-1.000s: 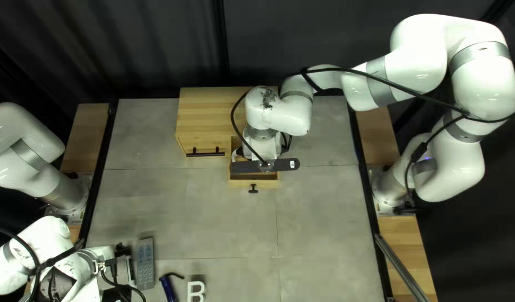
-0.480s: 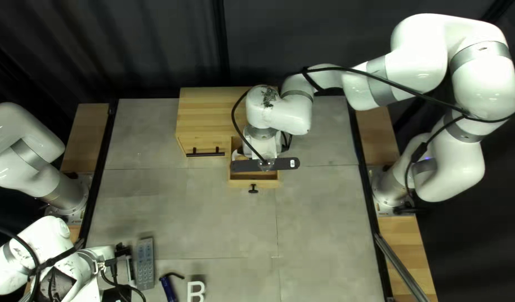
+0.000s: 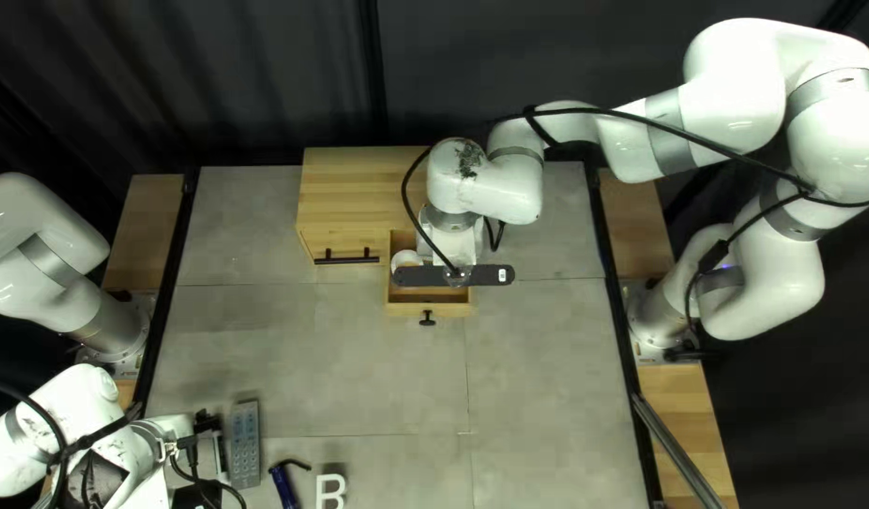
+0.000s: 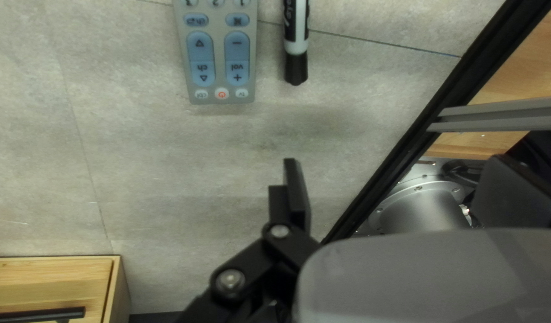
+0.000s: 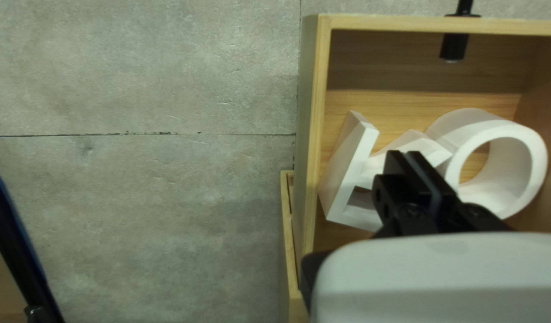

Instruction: Open drawers and place objects into drawer and close

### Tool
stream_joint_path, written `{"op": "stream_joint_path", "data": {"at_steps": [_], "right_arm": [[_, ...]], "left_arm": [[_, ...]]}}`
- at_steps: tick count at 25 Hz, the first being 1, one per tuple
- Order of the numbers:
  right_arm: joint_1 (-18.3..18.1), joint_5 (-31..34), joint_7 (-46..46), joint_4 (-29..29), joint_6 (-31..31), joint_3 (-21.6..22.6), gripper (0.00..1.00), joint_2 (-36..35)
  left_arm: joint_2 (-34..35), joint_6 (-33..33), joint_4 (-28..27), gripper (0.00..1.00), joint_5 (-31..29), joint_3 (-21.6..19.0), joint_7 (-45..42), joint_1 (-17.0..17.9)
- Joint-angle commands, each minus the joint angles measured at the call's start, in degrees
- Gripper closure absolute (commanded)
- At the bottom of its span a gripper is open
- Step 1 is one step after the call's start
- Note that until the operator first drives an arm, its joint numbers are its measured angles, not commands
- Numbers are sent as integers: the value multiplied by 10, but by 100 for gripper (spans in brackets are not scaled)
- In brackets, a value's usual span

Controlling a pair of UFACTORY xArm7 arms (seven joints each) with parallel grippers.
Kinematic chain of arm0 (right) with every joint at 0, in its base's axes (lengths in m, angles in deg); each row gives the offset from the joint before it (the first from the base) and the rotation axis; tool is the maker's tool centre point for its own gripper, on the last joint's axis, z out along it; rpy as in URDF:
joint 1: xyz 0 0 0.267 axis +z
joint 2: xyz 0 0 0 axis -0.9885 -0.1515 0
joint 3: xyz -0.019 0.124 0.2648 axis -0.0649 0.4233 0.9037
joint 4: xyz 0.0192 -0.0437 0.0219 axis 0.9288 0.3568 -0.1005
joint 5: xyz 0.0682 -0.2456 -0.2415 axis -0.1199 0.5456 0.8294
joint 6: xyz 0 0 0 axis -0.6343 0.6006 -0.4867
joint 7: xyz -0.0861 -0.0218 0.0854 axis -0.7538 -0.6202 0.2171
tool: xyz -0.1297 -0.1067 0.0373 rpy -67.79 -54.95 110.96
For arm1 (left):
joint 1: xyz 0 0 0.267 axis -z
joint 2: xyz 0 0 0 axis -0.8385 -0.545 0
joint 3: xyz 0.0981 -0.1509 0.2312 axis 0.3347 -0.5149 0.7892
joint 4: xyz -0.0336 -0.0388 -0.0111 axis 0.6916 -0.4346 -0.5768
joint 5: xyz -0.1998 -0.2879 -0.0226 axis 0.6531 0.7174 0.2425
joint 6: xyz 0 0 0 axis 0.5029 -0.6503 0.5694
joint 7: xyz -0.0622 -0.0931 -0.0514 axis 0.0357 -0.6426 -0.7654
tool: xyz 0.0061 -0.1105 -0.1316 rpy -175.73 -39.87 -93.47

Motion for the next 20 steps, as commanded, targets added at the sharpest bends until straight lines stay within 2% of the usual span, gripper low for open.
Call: {"op": "stream_joint_path", "data": {"at_steps": [1,5,11,15,20], "right_arm": [[13,22,73,-15,-33,28,93,12],[17,31,115,-6,-32,41,94,24],[14,36,114,4,-9,38,94,18],[14,32,115,-11,2,37,95,-8],[15,33,154,-46,-19,41,95,-49]], "left_arm": [[0,0,0,0,0,0,0,0],[0,0,0,0,0,0,0,0],[0,0,0,0,0,0,0,0],[0,0,0,0,0,0,0,0],[0,0,0,0,0,0,0,0]]}}
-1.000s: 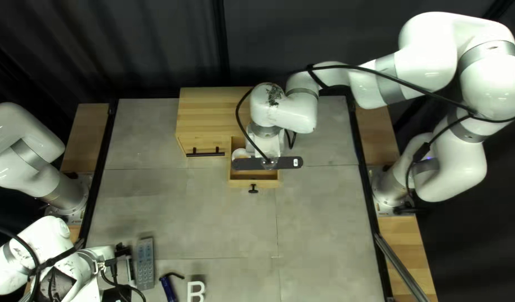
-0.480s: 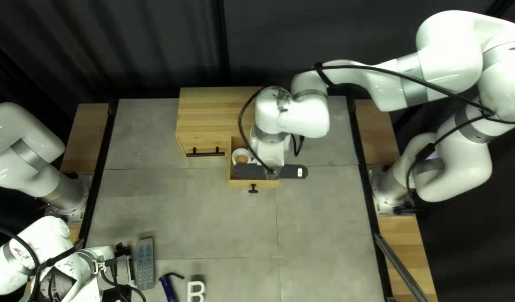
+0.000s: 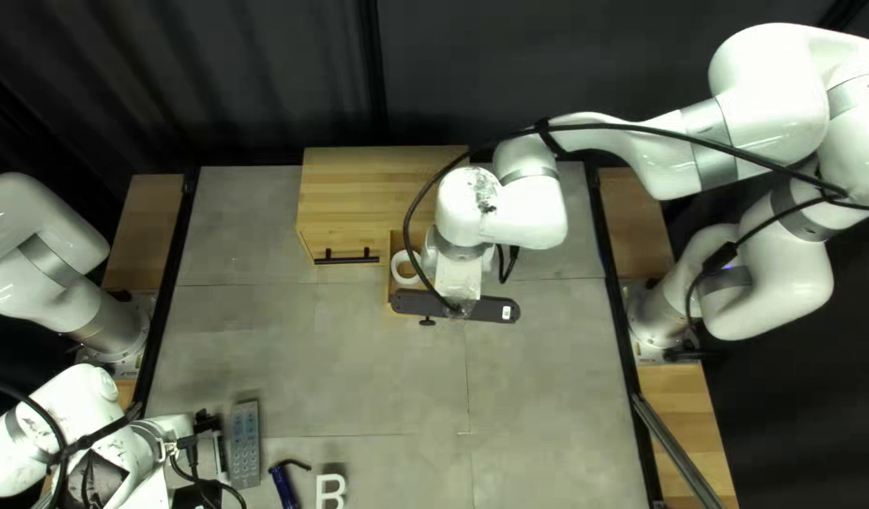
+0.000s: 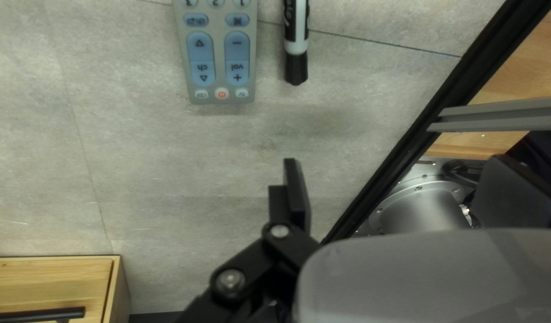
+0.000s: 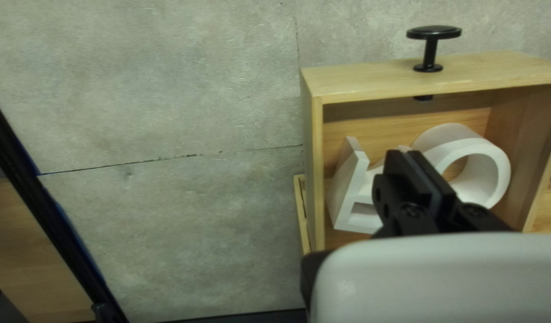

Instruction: Open drawers and place objects into drawer and close

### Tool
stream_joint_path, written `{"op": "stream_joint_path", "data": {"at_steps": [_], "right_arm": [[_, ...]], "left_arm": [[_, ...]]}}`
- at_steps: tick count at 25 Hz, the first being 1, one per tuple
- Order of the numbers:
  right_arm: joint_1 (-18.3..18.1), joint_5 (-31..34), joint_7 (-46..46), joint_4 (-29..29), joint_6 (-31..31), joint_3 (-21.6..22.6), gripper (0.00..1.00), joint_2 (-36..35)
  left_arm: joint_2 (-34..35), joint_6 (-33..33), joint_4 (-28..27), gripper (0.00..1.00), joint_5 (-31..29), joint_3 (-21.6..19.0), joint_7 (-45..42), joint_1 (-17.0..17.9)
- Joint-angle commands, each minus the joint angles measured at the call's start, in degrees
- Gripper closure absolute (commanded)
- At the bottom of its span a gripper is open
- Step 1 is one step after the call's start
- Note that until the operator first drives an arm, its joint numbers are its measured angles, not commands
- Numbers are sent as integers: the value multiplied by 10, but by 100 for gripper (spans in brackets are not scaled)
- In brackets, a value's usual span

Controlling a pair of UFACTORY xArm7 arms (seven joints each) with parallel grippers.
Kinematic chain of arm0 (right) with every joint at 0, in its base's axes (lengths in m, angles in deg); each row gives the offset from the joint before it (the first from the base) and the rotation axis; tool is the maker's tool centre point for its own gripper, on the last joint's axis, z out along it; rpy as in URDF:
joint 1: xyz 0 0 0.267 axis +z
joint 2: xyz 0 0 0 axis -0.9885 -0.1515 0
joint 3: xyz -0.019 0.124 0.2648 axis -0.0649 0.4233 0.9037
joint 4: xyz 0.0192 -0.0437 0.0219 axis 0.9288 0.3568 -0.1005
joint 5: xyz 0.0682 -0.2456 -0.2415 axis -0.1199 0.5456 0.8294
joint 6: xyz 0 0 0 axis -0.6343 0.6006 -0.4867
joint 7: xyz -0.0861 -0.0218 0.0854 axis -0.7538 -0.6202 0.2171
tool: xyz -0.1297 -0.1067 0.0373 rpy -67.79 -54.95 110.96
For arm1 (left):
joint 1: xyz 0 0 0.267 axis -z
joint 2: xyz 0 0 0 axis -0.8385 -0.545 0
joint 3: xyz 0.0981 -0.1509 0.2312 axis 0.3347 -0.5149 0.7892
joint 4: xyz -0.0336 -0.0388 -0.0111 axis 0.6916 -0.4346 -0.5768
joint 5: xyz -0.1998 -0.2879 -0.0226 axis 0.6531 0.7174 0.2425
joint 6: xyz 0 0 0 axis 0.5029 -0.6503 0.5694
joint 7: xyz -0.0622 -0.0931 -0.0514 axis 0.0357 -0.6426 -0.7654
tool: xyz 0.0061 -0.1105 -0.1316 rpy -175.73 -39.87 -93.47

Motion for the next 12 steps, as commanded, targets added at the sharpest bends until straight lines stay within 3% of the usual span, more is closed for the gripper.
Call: {"op": "stream_joint_path", "data": {"at_steps": [1,7,12], "right_arm": [[2,1,32,-28,-20,4,95,-29],[15,13,97,-56,-57,20,95,-32],[29,21,160,-45,-60,37,95,-15]], "left_arm": [[0,0,0,0,0,0,0,0],[0,0,0,0,0,0,0,0],[0,0,0,0,0,0,0,0]]}}
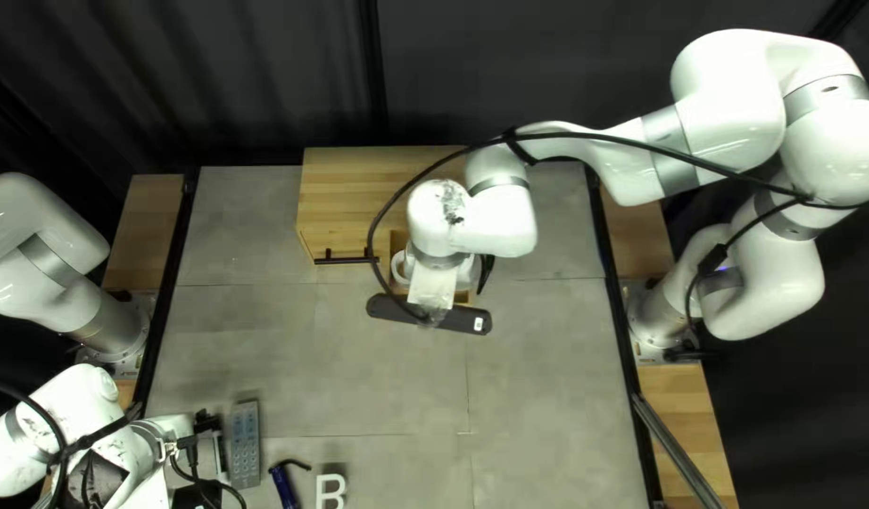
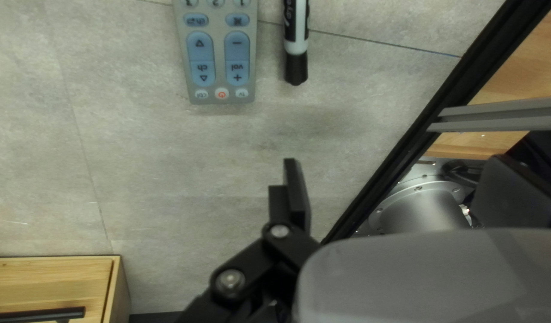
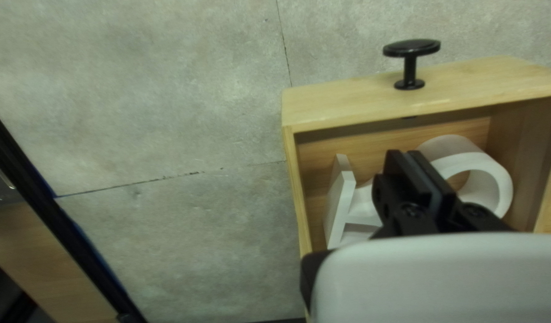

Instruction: Open drawers and place objects into drawer and close

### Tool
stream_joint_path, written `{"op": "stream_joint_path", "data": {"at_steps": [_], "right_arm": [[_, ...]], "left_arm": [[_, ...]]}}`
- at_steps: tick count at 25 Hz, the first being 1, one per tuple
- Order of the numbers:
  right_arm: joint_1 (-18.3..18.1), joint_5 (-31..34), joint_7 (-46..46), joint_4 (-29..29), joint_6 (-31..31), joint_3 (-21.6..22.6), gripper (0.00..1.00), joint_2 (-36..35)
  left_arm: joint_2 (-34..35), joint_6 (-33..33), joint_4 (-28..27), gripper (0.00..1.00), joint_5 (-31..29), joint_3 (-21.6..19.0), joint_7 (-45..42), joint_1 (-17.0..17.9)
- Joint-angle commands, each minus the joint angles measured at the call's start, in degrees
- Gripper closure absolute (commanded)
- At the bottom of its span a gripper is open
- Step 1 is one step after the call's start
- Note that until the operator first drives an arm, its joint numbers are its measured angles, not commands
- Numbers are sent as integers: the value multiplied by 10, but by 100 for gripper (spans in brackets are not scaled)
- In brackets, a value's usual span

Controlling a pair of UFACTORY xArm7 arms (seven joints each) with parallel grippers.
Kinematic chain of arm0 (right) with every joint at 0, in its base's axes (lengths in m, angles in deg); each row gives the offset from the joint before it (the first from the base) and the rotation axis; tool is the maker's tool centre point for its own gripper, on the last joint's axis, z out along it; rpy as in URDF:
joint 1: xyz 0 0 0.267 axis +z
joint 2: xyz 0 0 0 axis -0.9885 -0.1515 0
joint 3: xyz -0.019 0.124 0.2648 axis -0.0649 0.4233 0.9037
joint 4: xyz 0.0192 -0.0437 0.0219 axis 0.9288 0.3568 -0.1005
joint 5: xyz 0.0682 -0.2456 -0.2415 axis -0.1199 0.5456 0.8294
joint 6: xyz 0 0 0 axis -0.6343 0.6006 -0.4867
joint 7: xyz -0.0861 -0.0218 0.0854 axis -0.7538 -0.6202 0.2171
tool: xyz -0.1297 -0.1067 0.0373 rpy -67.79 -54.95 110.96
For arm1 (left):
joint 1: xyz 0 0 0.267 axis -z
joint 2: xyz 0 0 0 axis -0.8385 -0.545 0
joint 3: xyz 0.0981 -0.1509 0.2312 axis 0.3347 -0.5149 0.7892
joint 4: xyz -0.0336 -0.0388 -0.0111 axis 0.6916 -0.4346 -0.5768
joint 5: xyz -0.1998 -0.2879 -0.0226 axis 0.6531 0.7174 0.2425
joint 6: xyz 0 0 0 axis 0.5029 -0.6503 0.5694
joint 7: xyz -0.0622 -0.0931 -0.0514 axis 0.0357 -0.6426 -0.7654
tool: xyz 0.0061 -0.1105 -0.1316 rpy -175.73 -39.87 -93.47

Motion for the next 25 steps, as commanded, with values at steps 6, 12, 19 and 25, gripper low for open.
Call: {"op": "stream_joint_path", "data": {"at_steps": [6,12,19,25], "right_arm": [[35,2,120,33,1,44,94,31],[67,-22,202,78,16,80,92,53],[98,-52,262,117,49,114,90,63],[139,-72,314,139,79,160,91,61]], "left_arm": [[0,0,0,0,0,0,0,0],[0,0,0,0,0,0,0,0],[0,0,0,0,0,0,0,0],[0,0,0,0,0,0,0,0]]}}
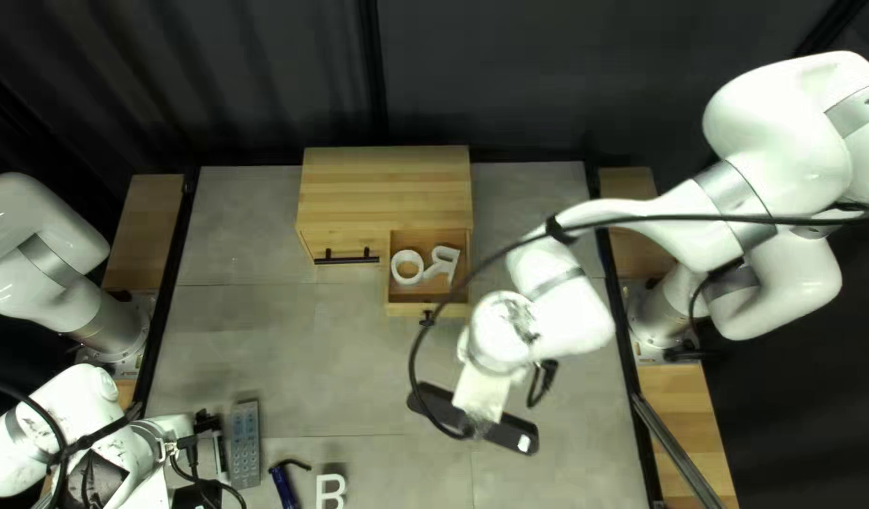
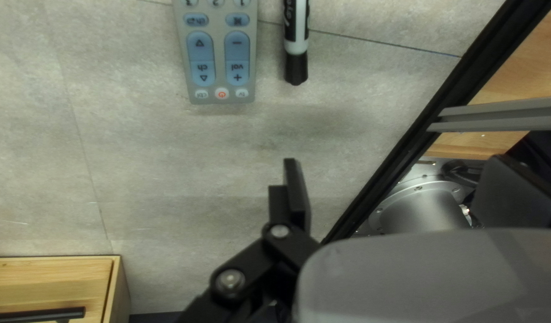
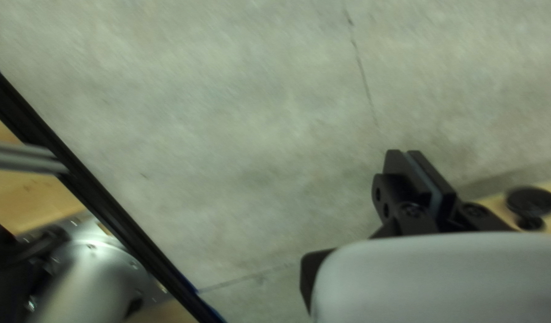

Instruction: Open drawers and place objects into drawer and close

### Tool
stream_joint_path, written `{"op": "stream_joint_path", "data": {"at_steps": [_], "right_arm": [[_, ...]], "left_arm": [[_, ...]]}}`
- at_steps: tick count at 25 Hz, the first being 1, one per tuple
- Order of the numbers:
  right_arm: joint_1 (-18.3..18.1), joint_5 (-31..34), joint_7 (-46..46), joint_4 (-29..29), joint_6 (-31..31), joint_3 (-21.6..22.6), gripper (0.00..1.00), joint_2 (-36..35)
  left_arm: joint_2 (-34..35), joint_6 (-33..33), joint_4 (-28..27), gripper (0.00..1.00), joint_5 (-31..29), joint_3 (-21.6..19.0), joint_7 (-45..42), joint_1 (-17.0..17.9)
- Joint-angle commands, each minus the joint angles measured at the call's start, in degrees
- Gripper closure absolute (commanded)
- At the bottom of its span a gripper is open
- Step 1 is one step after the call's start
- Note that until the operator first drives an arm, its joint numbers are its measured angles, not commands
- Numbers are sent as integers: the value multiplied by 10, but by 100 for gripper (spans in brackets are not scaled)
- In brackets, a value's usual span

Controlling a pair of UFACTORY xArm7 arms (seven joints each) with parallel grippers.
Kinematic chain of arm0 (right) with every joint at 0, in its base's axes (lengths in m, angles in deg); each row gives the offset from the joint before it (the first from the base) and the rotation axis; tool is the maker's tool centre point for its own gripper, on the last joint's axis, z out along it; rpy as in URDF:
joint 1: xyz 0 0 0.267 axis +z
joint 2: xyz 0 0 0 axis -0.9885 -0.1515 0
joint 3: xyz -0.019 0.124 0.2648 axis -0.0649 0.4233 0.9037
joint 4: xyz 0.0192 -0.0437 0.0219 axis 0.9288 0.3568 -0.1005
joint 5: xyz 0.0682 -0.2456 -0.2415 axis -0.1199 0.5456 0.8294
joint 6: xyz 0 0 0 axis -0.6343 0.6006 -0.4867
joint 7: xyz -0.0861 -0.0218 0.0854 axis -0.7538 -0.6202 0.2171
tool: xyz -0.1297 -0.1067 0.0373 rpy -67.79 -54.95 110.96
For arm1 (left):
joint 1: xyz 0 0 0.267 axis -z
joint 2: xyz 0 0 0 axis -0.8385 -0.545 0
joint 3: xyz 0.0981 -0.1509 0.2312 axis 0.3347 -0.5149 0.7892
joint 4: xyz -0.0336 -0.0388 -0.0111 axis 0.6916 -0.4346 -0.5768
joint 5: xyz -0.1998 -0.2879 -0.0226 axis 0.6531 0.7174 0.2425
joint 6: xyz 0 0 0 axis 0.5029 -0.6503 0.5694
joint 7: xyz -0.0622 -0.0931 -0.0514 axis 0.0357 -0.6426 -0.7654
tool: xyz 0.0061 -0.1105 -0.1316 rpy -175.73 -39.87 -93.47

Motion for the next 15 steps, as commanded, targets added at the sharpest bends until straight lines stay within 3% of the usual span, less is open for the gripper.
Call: {"op": "stream_joint_path", "data": {"at_steps": [1,12,14,15], "right_arm": [[29,-12,31,12,19,32,91,-2],[95,4,137,16,83,110,88,-55],[106,14,161,13,86,122,77,-64],[109,18,167,10,86,125,23,-70]], "left_arm": [[0,0,0,0,0,0,0,0],[0,0,0,0,0,0,0,0],[0,0,0,0,0,0,0,0],[0,0,0,0,0,0,0,0]]}}
